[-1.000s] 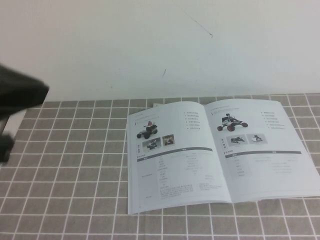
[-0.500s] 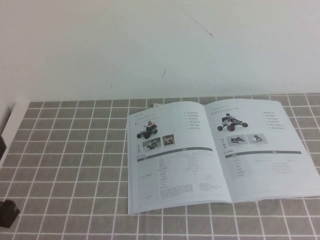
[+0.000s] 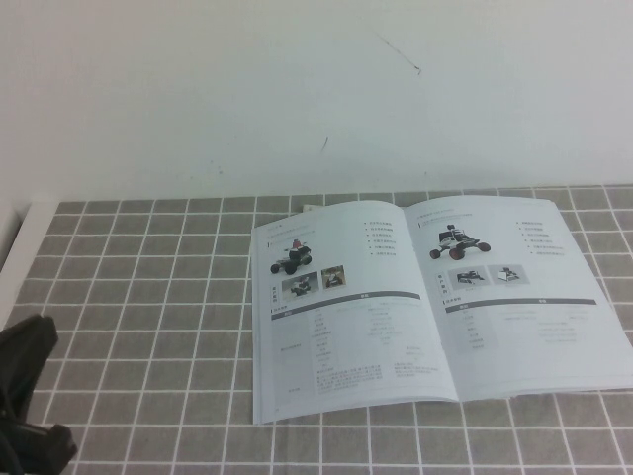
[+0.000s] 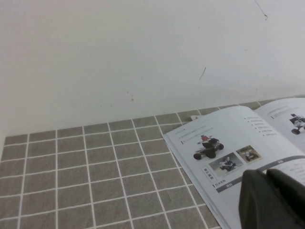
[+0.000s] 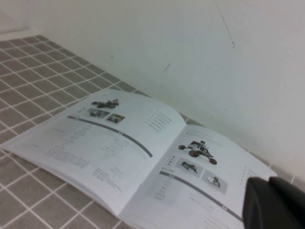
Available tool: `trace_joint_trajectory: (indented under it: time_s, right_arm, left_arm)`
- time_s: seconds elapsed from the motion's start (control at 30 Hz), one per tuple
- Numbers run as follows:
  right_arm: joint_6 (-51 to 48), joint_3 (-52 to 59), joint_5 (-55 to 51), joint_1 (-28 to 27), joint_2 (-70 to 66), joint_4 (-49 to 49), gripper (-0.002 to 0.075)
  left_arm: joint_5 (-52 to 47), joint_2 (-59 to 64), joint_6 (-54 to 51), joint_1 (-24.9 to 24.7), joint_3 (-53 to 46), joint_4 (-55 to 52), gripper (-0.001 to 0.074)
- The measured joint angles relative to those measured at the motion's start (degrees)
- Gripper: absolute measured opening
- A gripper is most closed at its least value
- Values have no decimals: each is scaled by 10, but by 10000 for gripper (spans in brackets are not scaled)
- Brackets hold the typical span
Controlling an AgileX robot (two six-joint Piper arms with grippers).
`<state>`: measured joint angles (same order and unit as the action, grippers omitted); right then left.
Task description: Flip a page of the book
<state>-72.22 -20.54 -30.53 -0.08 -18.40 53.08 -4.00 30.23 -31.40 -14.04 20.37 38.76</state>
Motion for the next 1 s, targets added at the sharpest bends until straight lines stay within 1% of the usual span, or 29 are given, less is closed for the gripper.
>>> trace_joint_trajectory:
  time_s: [0.43, 0.6, 0.7, 0.83, 0.9, 1.0]
  right_arm:
    - [-11, 72, -5, 0, 0, 14, -1]
    - [-12, 79, -27, 0, 0, 14, -1]
    - [-12, 79, -38, 0, 0, 14, -1]
    - [-12, 79, -50, 0, 0, 14, -1]
    - [-12, 79, -52, 0, 0, 14, -1]
    - [-12, 79, -53, 0, 0, 14, -1]
  left_arm:
    - [-12, 0, 0, 0, -4, 0, -4]
    - [-12, 0, 0, 0, -4, 0, -4]
    - [-10, 0, -19, 0, -6, -4, -4]
    - [-5, -20, -34, 0, -15, -37, -4]
    - [-5, -38, -38, 0, -15, -71, -4]
    - [-7, -61, -54, 9, -15, -149, -4]
